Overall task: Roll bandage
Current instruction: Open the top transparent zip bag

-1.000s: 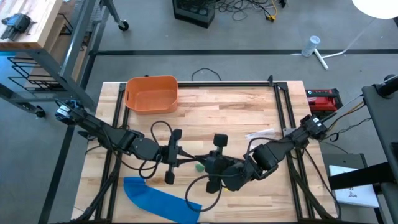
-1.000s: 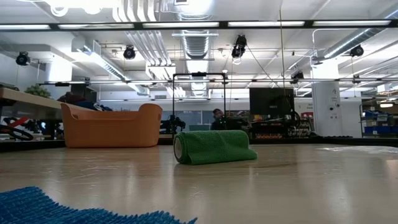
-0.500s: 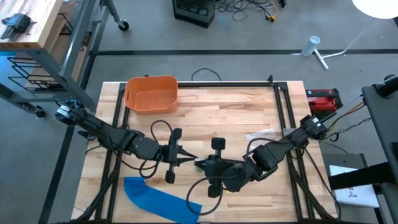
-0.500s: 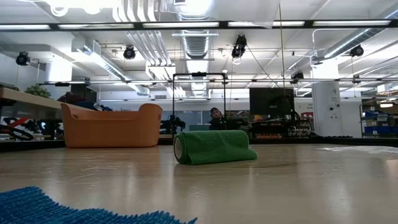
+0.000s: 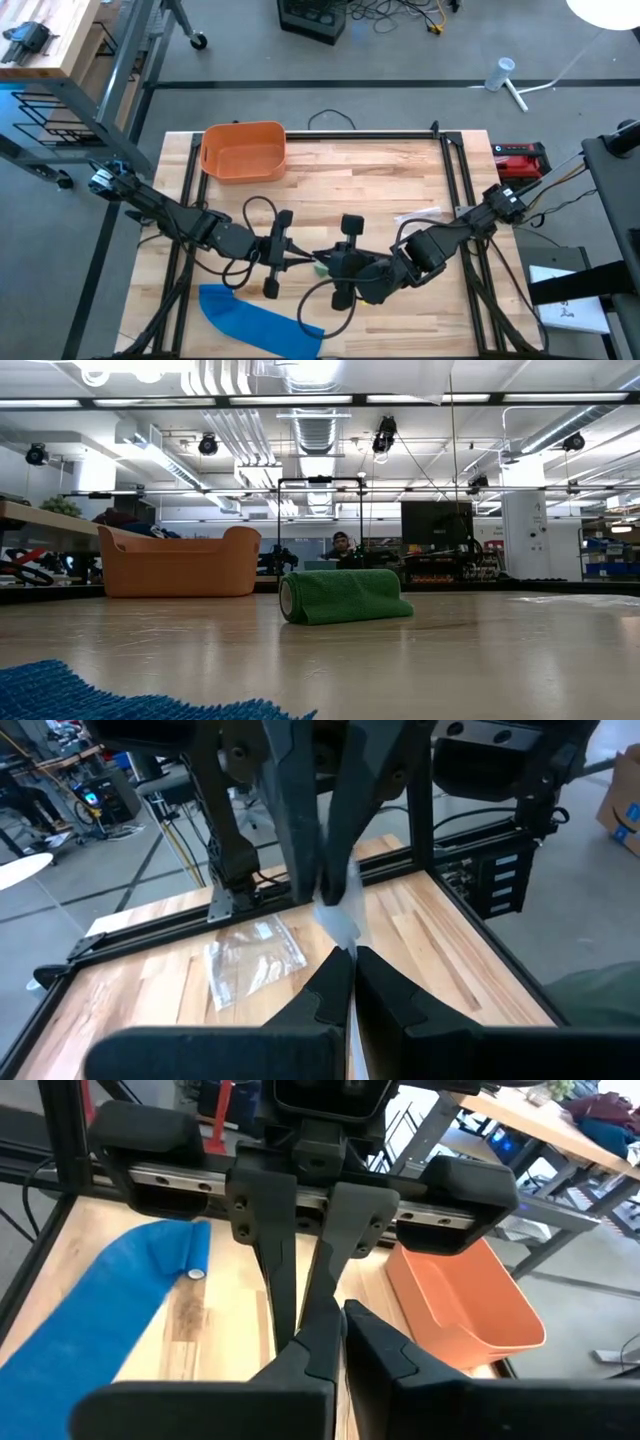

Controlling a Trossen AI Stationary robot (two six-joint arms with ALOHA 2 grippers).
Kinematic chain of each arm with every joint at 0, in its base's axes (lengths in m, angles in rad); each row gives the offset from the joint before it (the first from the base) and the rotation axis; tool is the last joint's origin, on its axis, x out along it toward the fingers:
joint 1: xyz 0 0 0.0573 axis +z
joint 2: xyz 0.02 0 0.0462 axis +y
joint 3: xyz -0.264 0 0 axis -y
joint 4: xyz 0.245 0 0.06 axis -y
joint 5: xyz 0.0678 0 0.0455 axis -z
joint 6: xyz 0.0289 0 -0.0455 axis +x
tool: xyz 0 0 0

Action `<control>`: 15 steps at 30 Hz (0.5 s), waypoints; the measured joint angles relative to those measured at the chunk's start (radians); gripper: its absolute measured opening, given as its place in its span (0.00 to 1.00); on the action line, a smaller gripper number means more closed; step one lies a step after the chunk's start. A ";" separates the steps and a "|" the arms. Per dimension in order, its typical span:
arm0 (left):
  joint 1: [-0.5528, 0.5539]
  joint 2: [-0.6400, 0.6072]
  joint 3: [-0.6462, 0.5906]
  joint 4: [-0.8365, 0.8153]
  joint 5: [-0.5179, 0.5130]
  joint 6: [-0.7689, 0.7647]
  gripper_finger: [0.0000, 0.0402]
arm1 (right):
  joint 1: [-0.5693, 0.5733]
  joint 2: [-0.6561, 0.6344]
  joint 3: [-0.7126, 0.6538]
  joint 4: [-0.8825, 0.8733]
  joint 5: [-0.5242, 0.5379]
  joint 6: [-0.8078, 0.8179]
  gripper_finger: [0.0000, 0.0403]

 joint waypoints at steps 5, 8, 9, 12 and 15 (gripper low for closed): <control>0.001 0.000 0.000 0.008 -0.010 0.000 0.00 | 0.002 0.001 0.000 0.000 -0.017 -0.001 0.04; 0.001 0.000 0.000 0.009 -0.010 0.000 0.00 | 0.004 0.002 0.006 -0.003 -0.049 0.000 0.07; 0.001 0.000 0.000 0.010 -0.009 0.000 0.00 | 0.004 0.002 0.010 -0.003 -0.060 0.000 0.08; 0.001 -0.001 0.000 0.016 -0.009 0.000 0.00 | 0.004 0.002 0.024 -0.005 -0.060 0.013 0.09; 0.001 -0.002 0.000 0.015 -0.010 0.000 0.00 | 0.006 0.003 0.038 -0.009 -0.059 0.014 0.09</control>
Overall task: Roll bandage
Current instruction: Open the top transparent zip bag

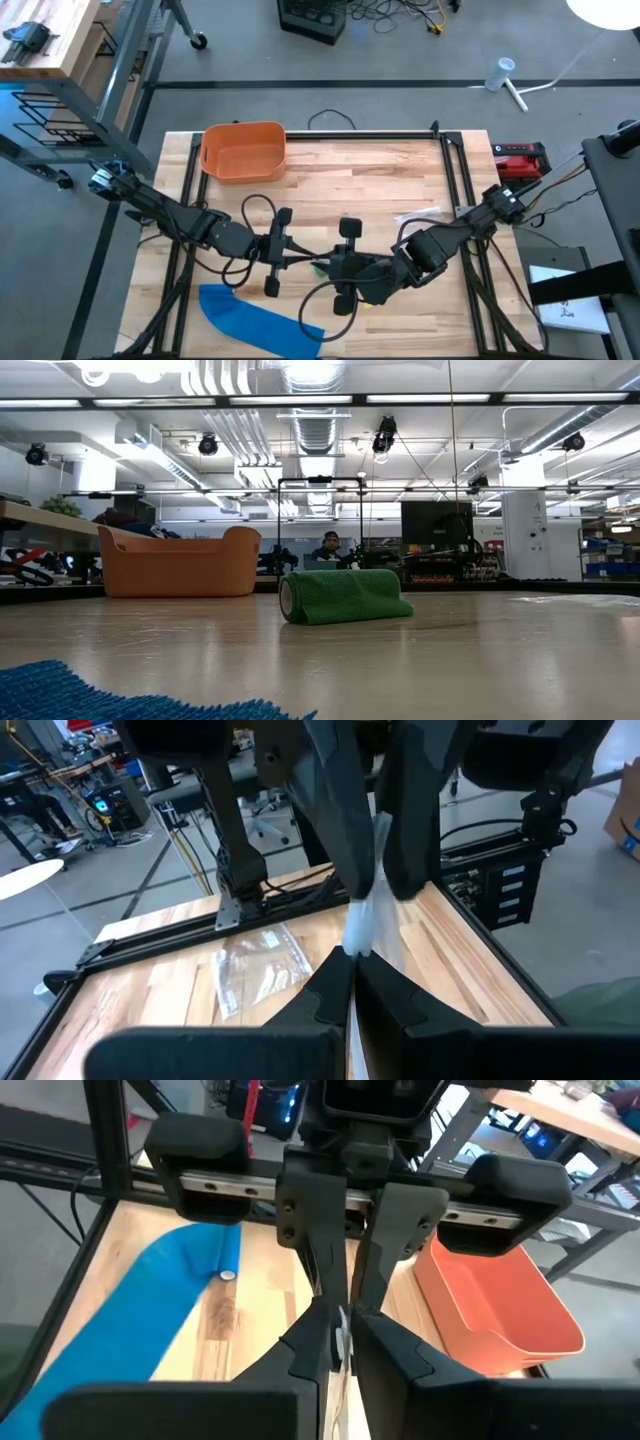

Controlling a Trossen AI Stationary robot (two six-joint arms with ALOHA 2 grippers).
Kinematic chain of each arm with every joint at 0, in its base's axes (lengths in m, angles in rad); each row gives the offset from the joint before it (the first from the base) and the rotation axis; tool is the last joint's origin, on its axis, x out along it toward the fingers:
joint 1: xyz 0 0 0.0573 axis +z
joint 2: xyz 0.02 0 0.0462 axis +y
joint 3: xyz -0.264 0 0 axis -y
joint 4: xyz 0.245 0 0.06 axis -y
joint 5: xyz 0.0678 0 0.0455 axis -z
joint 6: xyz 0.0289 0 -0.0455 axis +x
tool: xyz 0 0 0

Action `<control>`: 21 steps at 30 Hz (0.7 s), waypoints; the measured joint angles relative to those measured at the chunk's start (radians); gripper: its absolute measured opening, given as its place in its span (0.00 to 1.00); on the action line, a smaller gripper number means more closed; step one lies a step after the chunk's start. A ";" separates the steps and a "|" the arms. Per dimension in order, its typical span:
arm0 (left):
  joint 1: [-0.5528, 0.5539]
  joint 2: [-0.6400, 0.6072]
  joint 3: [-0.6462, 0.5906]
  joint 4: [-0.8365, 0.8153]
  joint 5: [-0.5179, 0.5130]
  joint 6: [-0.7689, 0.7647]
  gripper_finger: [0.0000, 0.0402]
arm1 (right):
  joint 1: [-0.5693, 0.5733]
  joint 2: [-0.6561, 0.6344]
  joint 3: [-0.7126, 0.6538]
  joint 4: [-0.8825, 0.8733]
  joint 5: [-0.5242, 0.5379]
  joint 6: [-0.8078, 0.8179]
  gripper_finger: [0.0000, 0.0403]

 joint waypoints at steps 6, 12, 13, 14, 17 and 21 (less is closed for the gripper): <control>0.000 0.000 0.000 -0.007 0.000 0.000 0.00 | 0.002 0.000 0.019 -0.045 0.006 0.006 0.06; 0.000 0.000 0.000 -0.012 0.000 0.003 0.00 | 0.002 0.000 0.019 -0.066 0.007 0.027 0.03; 0.000 0.000 0.000 -0.013 0.000 0.003 0.00 | 0.002 0.000 0.019 -0.066 0.007 0.027 0.03; 0.000 0.000 0.000 -0.013 0.000 0.004 0.00 | 0.002 0.000 0.019 -0.066 0.007 0.027 0.03; 0.000 0.000 0.000 -0.012 0.000 0.020 0.00 | 0.002 -0.001 0.019 -0.066 0.007 0.027 0.03; 0.000 0.000 0.000 -0.013 0.000 0.045 0.00 | 0.002 -0.001 0.019 -0.066 0.008 0.027 0.01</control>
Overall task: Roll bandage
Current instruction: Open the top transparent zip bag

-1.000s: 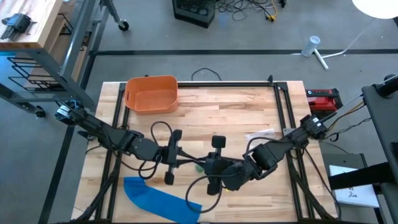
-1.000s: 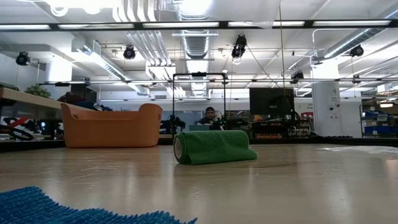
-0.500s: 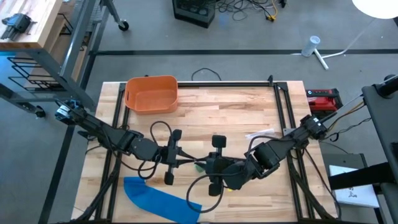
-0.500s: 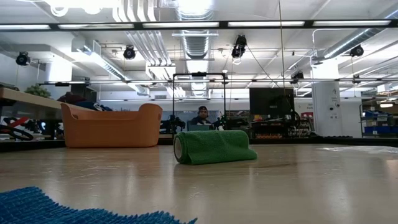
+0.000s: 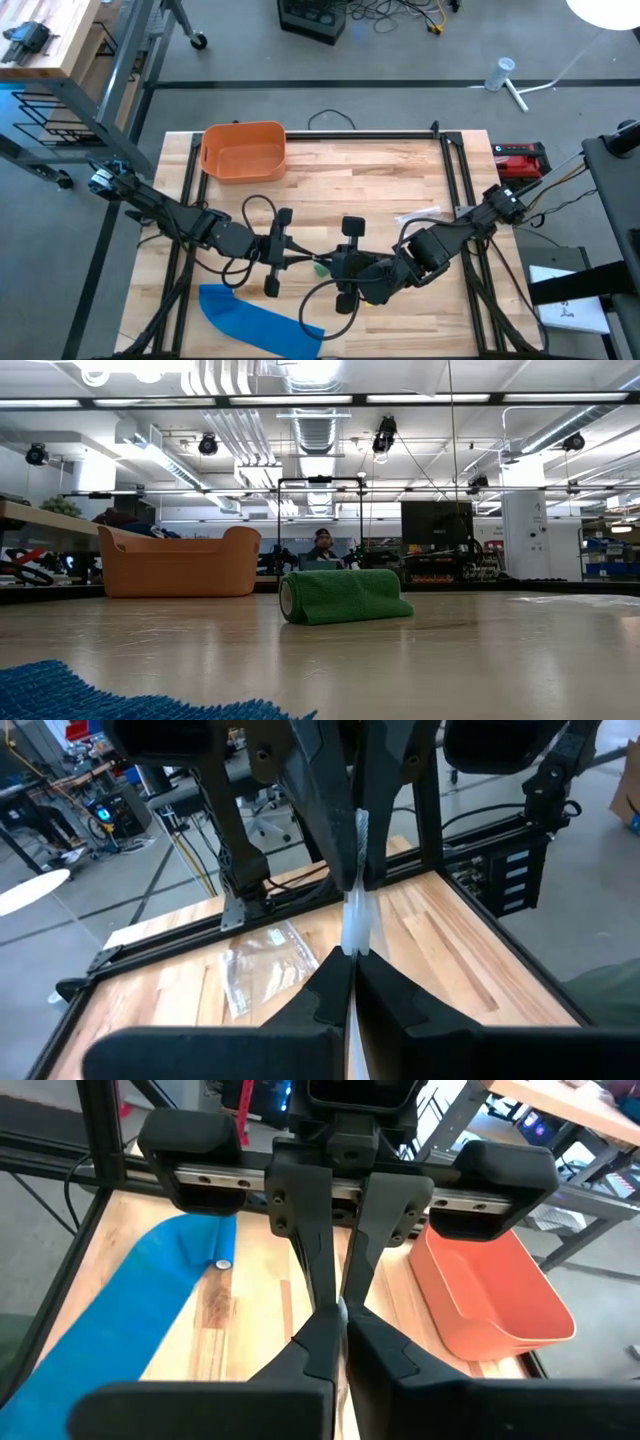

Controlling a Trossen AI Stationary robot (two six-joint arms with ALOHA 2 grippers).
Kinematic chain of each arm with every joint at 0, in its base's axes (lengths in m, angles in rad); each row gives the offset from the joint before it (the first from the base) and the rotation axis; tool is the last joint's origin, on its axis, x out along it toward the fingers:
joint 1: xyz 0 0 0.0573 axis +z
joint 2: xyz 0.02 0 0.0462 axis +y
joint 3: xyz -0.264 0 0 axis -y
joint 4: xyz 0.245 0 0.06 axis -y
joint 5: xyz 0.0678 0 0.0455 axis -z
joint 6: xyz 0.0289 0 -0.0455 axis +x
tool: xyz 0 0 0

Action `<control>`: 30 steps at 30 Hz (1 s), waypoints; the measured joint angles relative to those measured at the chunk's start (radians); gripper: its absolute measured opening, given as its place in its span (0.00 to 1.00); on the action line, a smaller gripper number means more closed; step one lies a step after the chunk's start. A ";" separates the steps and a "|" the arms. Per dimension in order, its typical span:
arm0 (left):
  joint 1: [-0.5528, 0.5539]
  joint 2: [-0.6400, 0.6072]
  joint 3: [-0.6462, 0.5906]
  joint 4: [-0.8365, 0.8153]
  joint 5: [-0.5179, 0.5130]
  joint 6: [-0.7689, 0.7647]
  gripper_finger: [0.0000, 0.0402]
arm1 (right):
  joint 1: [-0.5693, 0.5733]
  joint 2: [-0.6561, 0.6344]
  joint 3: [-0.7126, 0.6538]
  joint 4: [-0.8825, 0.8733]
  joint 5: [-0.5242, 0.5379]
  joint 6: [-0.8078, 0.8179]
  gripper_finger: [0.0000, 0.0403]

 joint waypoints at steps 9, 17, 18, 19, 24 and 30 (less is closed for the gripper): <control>-0.008 0.000 -0.003 -0.011 0.000 0.038 0.19 | 0.000 -0.002 0.001 -0.001 0.000 0.018 0.01; -0.008 0.000 -0.020 0.077 0.000 0.058 0.42 | -0.004 -0.002 0.001 -0.008 0.001 0.092 0.01; -0.008 0.000 -0.024 0.082 0.000 0.058 0.45 | -0.004 -0.002 0.001 -0.008 0.001 0.092 0.01; -0.008 0.000 -0.026 0.085 0.000 0.056 0.46 | -0.004 -0.002 0.001 -0.008 0.001 0.092 0.01; -0.007 0.000 -0.026 0.104 -0.005 0.036 0.47 | -0.008 -0.002 0.001 -0.008 0.001 0.112 0.01; -0.006 0.000 -0.026 0.111 -0.006 0.035 0.30 | -0.008 -0.002 0.000 -0.007 0.002 0.124 0.01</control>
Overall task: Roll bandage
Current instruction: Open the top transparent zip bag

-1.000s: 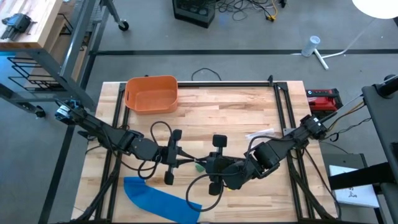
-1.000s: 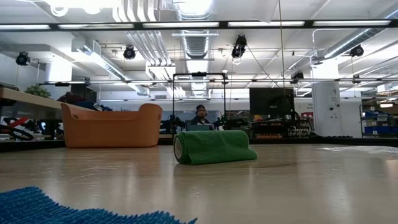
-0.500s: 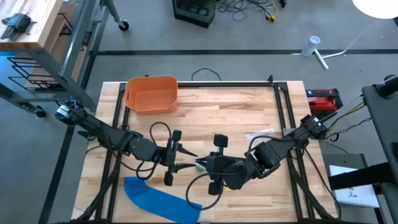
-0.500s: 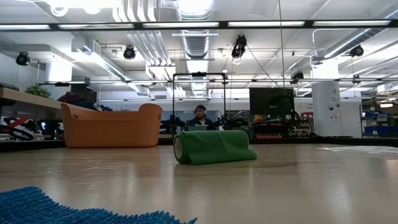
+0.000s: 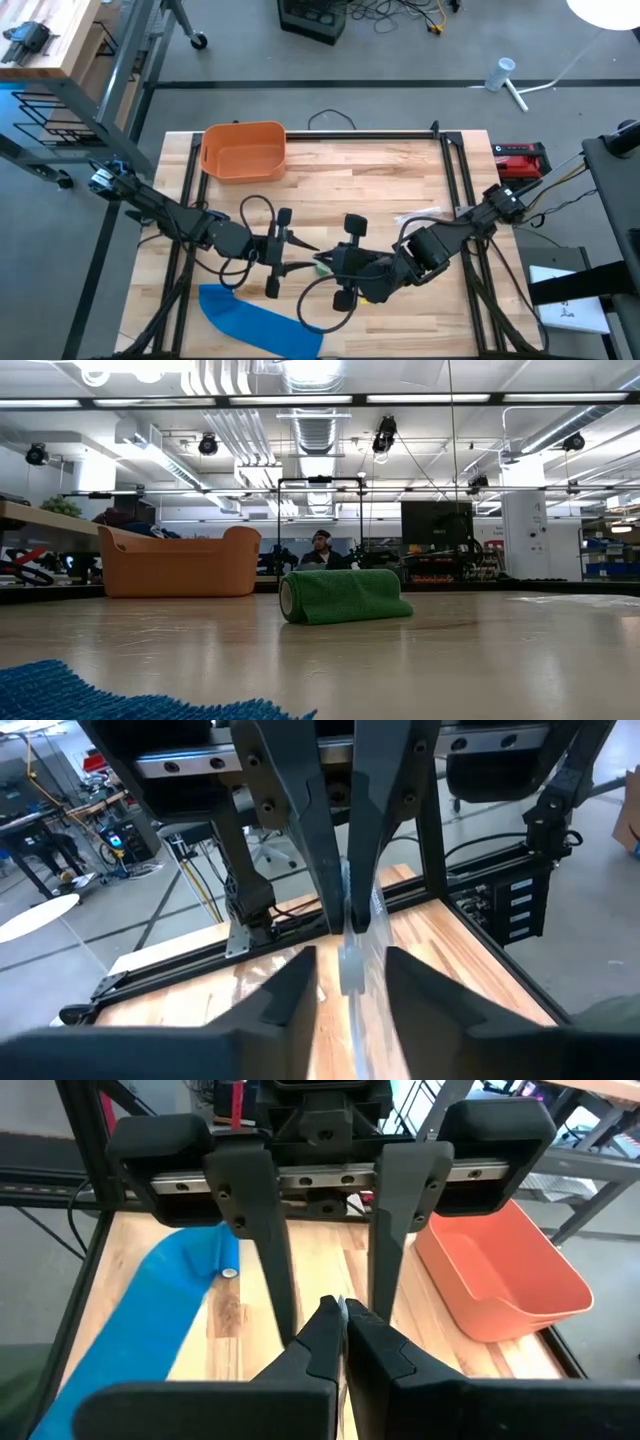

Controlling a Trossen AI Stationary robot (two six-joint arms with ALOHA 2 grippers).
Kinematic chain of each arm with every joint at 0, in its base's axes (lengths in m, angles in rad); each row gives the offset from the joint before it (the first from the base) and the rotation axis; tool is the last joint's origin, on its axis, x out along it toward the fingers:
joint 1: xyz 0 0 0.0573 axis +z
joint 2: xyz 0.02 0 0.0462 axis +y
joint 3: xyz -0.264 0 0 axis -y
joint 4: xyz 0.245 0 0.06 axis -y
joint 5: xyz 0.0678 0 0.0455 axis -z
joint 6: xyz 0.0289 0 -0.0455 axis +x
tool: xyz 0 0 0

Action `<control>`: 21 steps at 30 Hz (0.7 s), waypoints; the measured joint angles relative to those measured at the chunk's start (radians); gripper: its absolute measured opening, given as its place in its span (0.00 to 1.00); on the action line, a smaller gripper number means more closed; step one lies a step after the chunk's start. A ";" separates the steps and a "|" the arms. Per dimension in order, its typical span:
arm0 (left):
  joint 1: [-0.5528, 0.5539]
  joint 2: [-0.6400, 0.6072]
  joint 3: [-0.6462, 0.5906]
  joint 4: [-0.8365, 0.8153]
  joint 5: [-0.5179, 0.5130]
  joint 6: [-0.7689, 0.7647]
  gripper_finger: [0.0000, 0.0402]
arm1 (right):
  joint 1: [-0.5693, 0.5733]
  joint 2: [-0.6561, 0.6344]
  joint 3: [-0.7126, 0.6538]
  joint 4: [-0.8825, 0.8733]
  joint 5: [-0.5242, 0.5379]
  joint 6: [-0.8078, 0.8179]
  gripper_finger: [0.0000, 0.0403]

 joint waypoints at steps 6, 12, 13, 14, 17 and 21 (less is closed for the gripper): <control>0.004 0.000 0.000 -0.001 -0.002 0.000 0.08 | 0.000 0.000 0.000 0.000 0.000 0.034 0.01; 0.005 0.000 0.000 -0.001 -0.002 0.003 0.05 | 0.000 0.000 0.000 0.001 0.000 0.036 0.01; 0.005 0.000 0.000 -0.001 -0.002 0.003 0.06 | 0.000 0.000 0.000 0.001 0.000 0.036 0.01; 0.005 0.000 0.000 -0.002 -0.002 0.003 0.07 | 0.000 0.000 0.000 0.002 0.000 0.036 0.01; 0.005 0.000 0.000 -0.001 -0.002 0.004 0.07 | 0.008 0.000 0.018 -0.008 -0.001 0.034 0.01; 0.004 -0.001 0.001 0.010 0.002 0.010 0.02 | 0.016 0.000 0.047 -0.016 -0.003 0.016 0.01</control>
